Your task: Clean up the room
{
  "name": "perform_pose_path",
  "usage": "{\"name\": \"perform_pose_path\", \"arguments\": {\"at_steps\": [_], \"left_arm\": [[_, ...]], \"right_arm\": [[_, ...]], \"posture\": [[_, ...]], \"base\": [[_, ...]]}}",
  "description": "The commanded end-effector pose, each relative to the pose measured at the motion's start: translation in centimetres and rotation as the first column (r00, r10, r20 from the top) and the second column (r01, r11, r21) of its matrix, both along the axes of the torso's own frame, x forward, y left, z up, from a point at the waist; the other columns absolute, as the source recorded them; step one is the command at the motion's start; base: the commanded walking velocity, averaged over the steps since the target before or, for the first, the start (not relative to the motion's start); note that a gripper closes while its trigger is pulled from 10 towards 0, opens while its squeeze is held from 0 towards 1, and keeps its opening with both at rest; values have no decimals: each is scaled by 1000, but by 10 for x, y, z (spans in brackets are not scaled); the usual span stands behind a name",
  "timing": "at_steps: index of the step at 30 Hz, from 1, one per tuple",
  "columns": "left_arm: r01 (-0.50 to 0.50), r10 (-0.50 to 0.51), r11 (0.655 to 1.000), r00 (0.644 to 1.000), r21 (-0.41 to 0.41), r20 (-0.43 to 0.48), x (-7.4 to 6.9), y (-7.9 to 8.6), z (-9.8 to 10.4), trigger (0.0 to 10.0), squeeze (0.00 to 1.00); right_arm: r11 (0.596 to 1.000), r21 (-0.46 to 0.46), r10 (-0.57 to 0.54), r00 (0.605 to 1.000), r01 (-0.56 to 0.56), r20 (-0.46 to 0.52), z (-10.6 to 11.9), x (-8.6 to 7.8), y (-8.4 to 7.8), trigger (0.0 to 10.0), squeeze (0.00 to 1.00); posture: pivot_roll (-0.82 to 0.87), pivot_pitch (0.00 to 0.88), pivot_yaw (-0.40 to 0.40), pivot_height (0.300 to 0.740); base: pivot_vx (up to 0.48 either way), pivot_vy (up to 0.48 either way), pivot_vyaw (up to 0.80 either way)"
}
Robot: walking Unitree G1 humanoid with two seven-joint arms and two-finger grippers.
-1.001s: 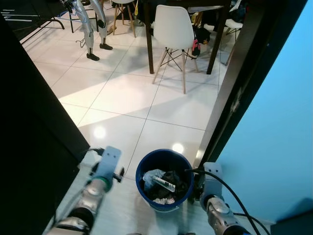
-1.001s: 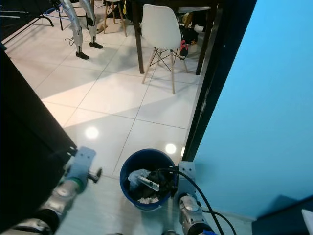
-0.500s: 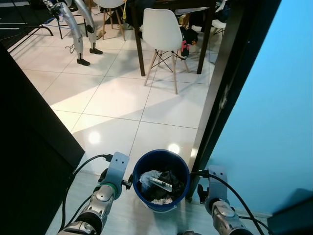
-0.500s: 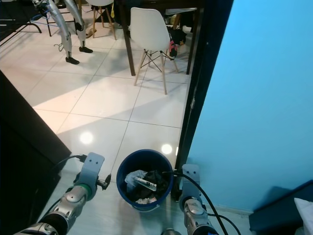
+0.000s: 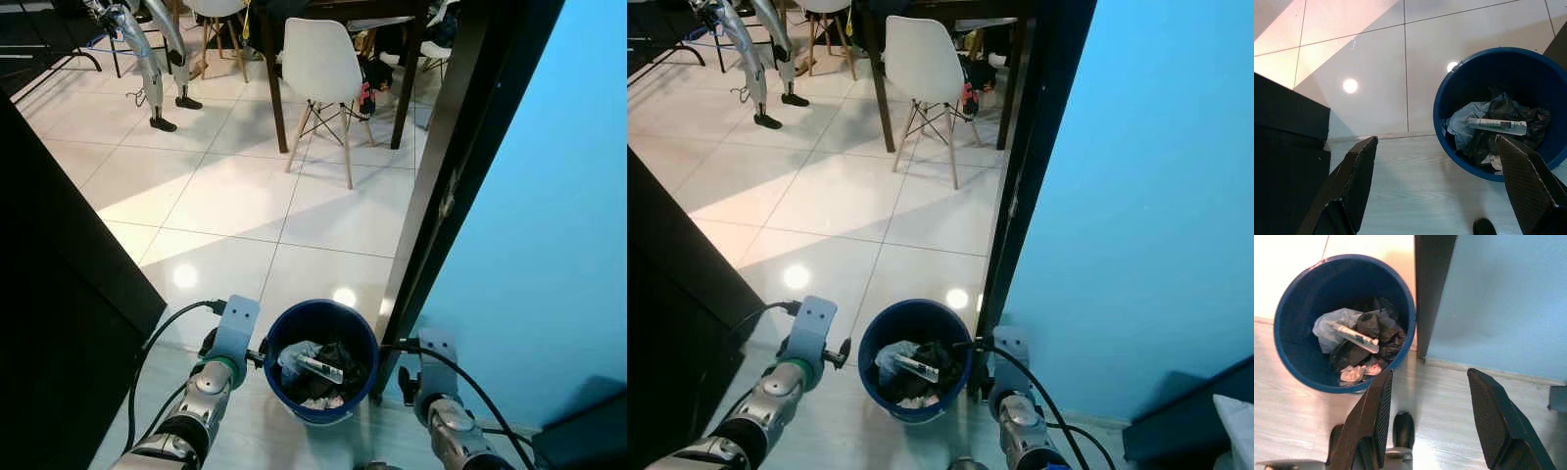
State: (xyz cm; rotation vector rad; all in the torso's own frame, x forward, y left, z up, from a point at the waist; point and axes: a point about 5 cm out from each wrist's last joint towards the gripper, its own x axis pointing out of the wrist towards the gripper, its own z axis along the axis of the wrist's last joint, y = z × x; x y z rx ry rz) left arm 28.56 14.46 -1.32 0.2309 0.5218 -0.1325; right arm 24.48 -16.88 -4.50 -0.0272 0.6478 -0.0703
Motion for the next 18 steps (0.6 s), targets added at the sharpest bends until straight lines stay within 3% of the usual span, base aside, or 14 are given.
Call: {"name": "perform_pose_path", "arguments": {"at_steps": [1, 10, 13, 15, 16, 18], "left_arm": [[-13, 13, 1000, 999, 10, -44, -7, 7, -7, 10000, 0], [10, -10, 1000, 1000, 23, -17, -10, 2, -8, 10000, 0], [-67, 68, 995, 998, -74, 9, -9, 9, -6, 10000, 0], [-67, 68, 995, 998, -74, 9, -9, 9, -6, 10000, 0], [-124, 124, 984, 992, -129, -2, -11, 14, -7, 10000, 0], [-122, 121, 986, 993, -116, -14, -12, 14, -9, 10000, 0]], "right_arm": [[999, 13, -37, 999, 37, -29, -6, -9, -2, 10000, 0], [1000, 22, -21, 1000, 21, -1, -3, -5, 1, 10000, 0], [1000, 16, -10, 1000, 10, 17, -3, -7, 0, 10000, 0], [1000, 16, -10, 1000, 10, 17, -3, -7, 0, 10000, 0], [998, 31, -51, 998, 50, 47, -2, -8, -5, 10000, 0], [997, 37, -69, 996, 67, 54, -1, -7, -7, 10000, 0]], "posture": [[47, 13, 124, 740], [65, 20, 102, 740], [59, 23, 102, 740], [59, 23, 102, 740], [65, 8, 115, 740], [69, 8, 115, 740]], "base": [[0, 0, 0], [0, 0, 0], [0, 0, 0], [0, 0, 0], [0, 0, 0], [0, 0, 0]]}}
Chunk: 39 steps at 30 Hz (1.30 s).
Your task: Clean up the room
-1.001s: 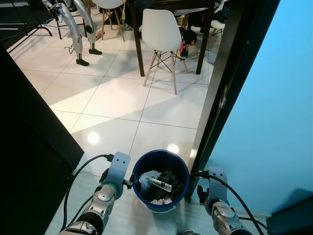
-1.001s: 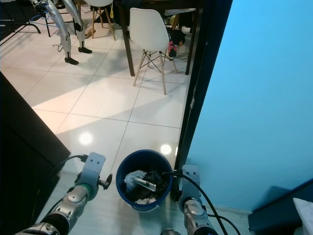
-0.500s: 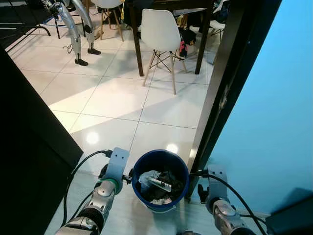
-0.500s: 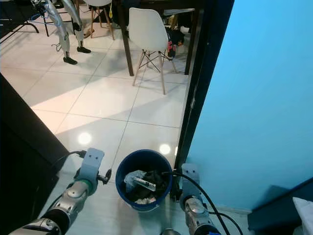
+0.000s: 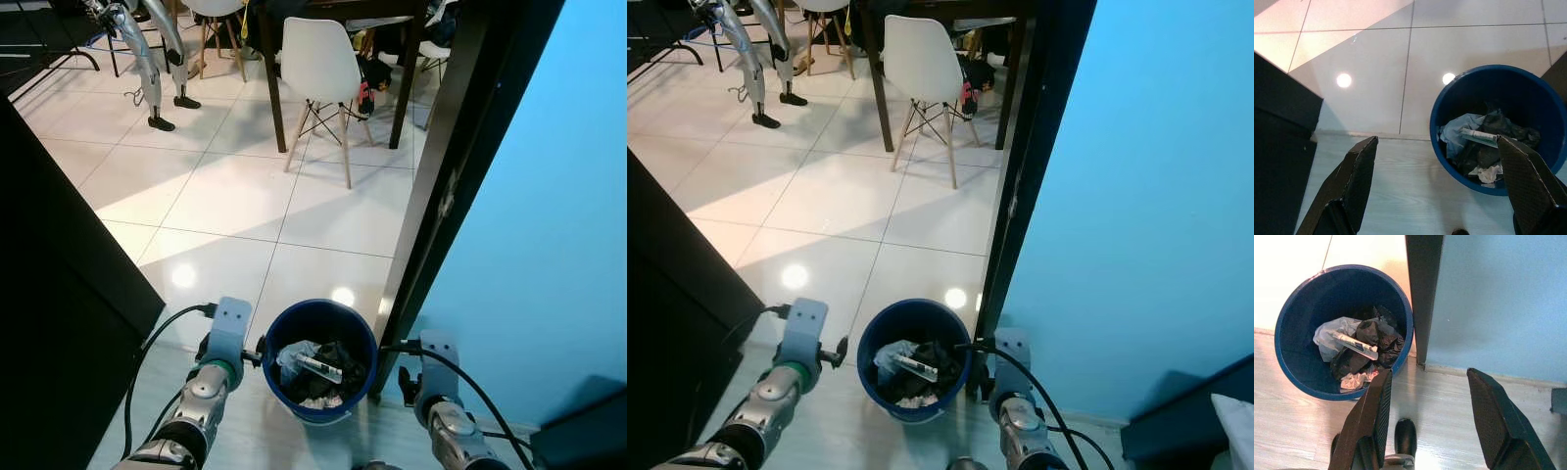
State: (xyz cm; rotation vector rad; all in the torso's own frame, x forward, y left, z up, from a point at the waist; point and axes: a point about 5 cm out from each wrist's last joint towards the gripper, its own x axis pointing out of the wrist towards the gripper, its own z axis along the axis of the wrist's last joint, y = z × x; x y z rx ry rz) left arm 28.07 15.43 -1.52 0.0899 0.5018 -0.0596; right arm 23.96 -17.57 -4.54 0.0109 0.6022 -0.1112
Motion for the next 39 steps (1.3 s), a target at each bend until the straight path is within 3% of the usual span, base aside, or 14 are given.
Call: {"name": "perform_pose_path", "arguments": {"at_steps": [1, 5, 8, 13, 23, 35, 39], "left_arm": [[-17, 17, 1000, 999, -1, -30, -7, 4, -7, 10000, 0], [80, -79, 995, 997, 65, -19, -5, -6, -4, 10000, 0], [65, -64, 996, 998, 57, -14, -2, -6, -2, 10000, 0], [74, -73, 995, 997, 66, -28, -4, -8, -4, 10000, 0], [-3, 4, 999, 1000, 51, -16, -10, -2, -8, 10000, 0], [7, -5, 999, 999, 37, -47, -9, 2, -9, 10000, 0], [43, -40, 998, 995, 44, -87, -15, -2, -15, 10000, 0]], "right_arm": [[1000, 14, -18, 1000, 18, 8, -1, -2, 0, 10000, 0], [999, 15, -50, 999, 50, 10, 4, 6, -3, 10000, 0], [999, 31, -33, 998, 32, 45, 12, 17, 0, 10000, 0], [999, 53, -6, 999, 4, 47, 14, 20, 4, 10000, 0], [997, 74, -31, 999, 31, -10, 3, 7, 7, 10000, 0], [997, 46, 70, 995, -67, -66, -5, -1, 16, 10000, 0], [995, 88, -32, 996, 39, -80, -7, -4, 8, 10000, 0]], "posture": [[69, 8, 115, 740], [78, 13, 89, 740], [75, 4, 89, 740], [71, 9, 93, 740], [104, 24, 57, 740], [75, 17, 91, 740], [100, 23, 92, 740]], "base": [[0, 0, 0], [0, 0, 0], [0, 0, 0], [0, 0, 0], [0, 0, 0], [0, 0, 0], [0, 0, 0]]}}
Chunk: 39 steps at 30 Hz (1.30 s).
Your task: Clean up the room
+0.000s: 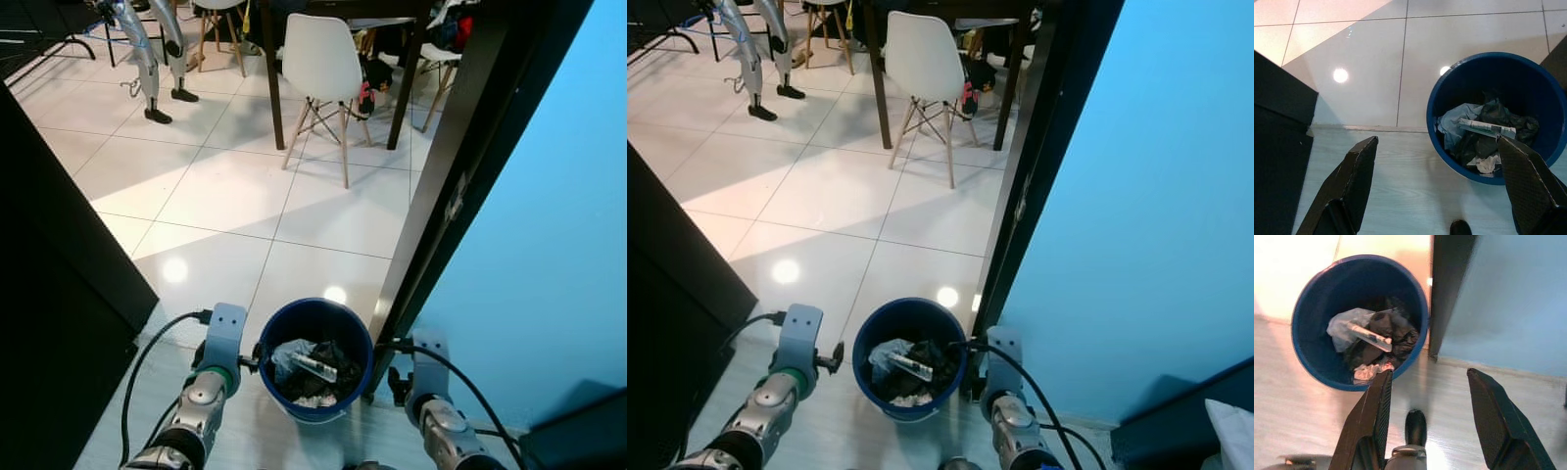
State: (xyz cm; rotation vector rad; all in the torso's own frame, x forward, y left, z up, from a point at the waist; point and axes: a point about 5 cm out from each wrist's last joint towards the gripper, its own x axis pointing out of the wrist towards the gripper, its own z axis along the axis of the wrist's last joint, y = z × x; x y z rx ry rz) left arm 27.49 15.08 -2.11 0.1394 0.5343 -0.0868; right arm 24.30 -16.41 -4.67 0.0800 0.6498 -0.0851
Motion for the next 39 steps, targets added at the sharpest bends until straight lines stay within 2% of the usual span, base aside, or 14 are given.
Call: {"name": "perform_pose_path", "arguments": {"at_steps": [1, 3, 5, 6, 9, 18, 39], "left_arm": [[6, -5, 1000, 997, 4, -71, -12, 0, -11, 10000, 0], [1, -1, 1000, 999, 8, -43, -9, 1, -8, 10000, 0], [-10, 10, 1000, 999, 6, -39, -8, 4, -7, 10000, 0], [-20, 21, 1000, 999, 5, -42, -10, 6, -8, 10000, 0], [-29, 29, 1000, 998, 4, -51, -12, 6, -10, 10000, 0], [-45, 45, 999, 997, -4, -63, -14, 7, -12, 10000, 0], [-3, 4, 1000, 996, 14, -87, -17, 2, -15, 10000, 0]], "right_arm": [[999, 22, -48, 998, 49, -44, -6, -8, -4, 10000, 0], [1000, 7, -30, 999, 31, -44, -6, -8, -3, 10000, 0], [1000, 1, 9, 999, -9, -51, -7, -7, 2, 10000, 0], [1000, 2, 7, 999, -6, -47, -6, -6, 2, 10000, 0], [1000, 5, -4, 999, 5, -43, -5, -5, 2, 10000, 0], [1000, 2, 27, 998, -27, -53, -6, -6, 4, 10000, 0], [1000, 6, 2, 998, -2, -63, -9, -11, 0, 10000, 0]], "posture": [[98, 25, 89, 740], [96, 11, 80, 740], [112, 35, 81, 740], [104, 13, 86, 740], [105, 37, 79, 740], [109, 26, 75, 740], [105, 28, 85, 740]], "base": [[0, 0, 0], [0, 0, 0], [0, 0, 0], [0, 0, 0], [0, 0, 0], [0, 0, 0], [0, 0, 0]]}}
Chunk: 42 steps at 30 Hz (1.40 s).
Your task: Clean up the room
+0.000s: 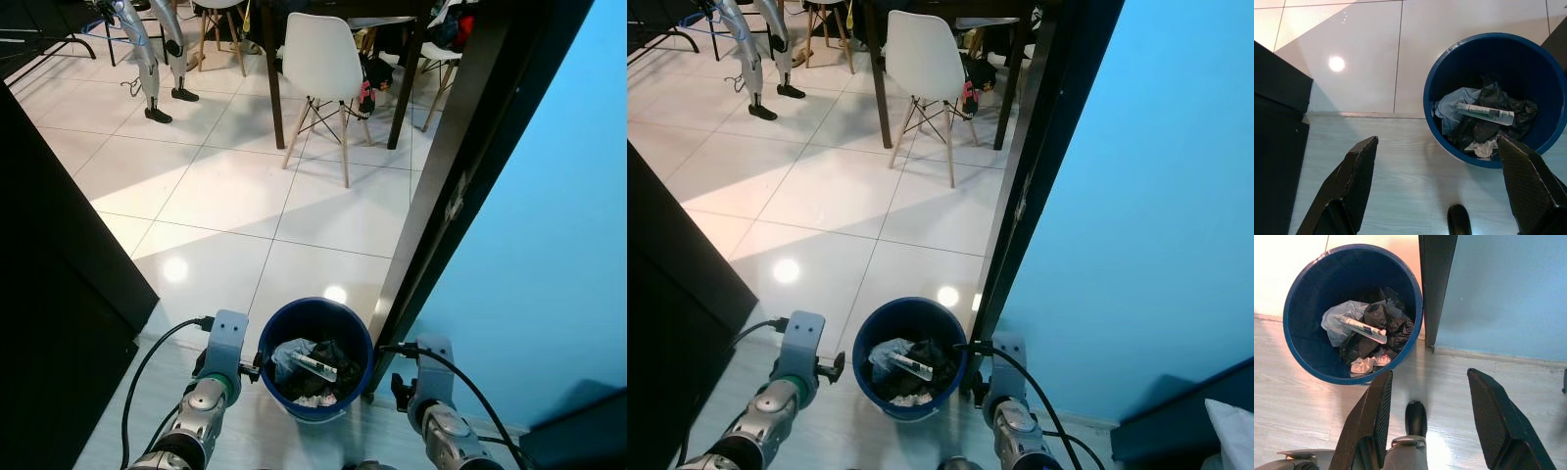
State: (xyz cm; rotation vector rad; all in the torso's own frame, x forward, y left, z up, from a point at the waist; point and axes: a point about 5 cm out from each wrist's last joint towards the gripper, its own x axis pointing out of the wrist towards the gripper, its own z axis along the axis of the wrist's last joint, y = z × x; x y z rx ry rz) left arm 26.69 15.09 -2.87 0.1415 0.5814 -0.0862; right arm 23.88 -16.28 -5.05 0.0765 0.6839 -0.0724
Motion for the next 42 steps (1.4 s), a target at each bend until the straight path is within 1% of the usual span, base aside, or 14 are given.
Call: {"name": "perform_pose_path", "arguments": {"at_steps": [1, 19, 42], "left_arm": [[1, 0, 1000, 999, 8, -41, -9, 1, -8, 10000, 0], [22, -22, 1000, 999, 19, -41, -7, 2, -6, 10000, 0], [14, -13, 1000, 999, 13, -40, -6, 1, -6, 10000, 0]], "right_arm": [[1000, 4, -14, 999, 14, -30, -5, -7, -2, 10000, 0], [1000, 12, -22, 999, 23, -27, -4, -6, 0, 10000, 0], [1000, 15, -22, 999, 23, -29, -4, -4, -1, 10000, 0]], "posture": [[105, 28, 85, 740], [111, 20, 89, 740], [111, 23, 86, 740]], "base": [[0, 0, 0], [0, 0, 0], [0, 0, 0]]}}
